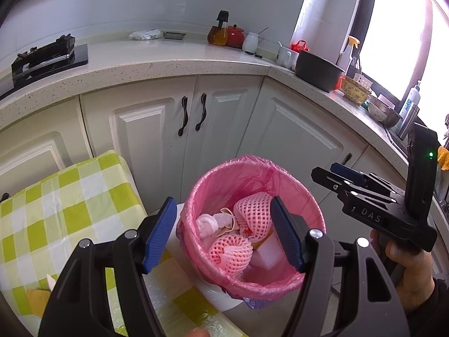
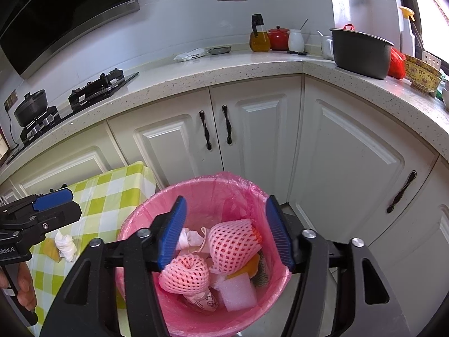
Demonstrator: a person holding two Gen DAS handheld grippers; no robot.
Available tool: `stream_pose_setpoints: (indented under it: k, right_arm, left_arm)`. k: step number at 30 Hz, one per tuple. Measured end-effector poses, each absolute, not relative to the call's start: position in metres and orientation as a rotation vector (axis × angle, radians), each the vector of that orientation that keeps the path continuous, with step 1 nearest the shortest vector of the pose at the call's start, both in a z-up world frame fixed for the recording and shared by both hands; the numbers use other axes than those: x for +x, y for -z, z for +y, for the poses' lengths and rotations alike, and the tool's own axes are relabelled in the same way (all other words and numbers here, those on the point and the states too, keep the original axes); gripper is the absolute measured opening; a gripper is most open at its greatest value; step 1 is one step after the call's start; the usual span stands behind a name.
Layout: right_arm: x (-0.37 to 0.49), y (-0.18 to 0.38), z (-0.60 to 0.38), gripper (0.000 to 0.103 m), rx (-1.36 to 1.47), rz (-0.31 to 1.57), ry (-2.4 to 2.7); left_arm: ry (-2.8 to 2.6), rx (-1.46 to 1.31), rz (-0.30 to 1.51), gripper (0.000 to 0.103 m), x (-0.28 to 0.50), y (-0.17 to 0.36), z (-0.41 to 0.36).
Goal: Collect trash
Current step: 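Move both tools back to the yellow sponge and white tissue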
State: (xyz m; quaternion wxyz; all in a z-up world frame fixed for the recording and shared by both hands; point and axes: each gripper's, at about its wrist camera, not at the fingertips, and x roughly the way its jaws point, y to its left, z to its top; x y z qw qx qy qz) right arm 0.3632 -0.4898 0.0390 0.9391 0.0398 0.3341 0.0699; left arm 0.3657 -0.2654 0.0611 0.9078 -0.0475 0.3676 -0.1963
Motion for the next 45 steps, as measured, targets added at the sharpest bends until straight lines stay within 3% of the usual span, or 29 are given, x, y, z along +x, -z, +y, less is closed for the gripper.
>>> stream_pose_setpoints:
  k: [5,16,34,45]
  right_arm:
    - [0.358,-0.039,-0.481,0.06,0.073,0.681,-0.154]
    - [0.341,-0.034,-0.448,0.074,0.061,0.683,-0.2]
    - [0.309,-0.027,-0.354,0.081,0.017,0.687,-0.325]
    - [0.287,-0.002,-0.298,0.084,0.045,0.719,-0.432]
  left_arm:
    - [0.386,-0.116,0.757,0.067,0.357,-0.057,-0.248]
    - [0.305,-0.165,0.746,0.067,0.326,-0.047,-0.187]
    - [0.09,-0.22,0.755,0.071,0.267,-0.019,-0.04]
    - [0.037,-0.222,0.819,0.075,0.248,0.028,-0.003]
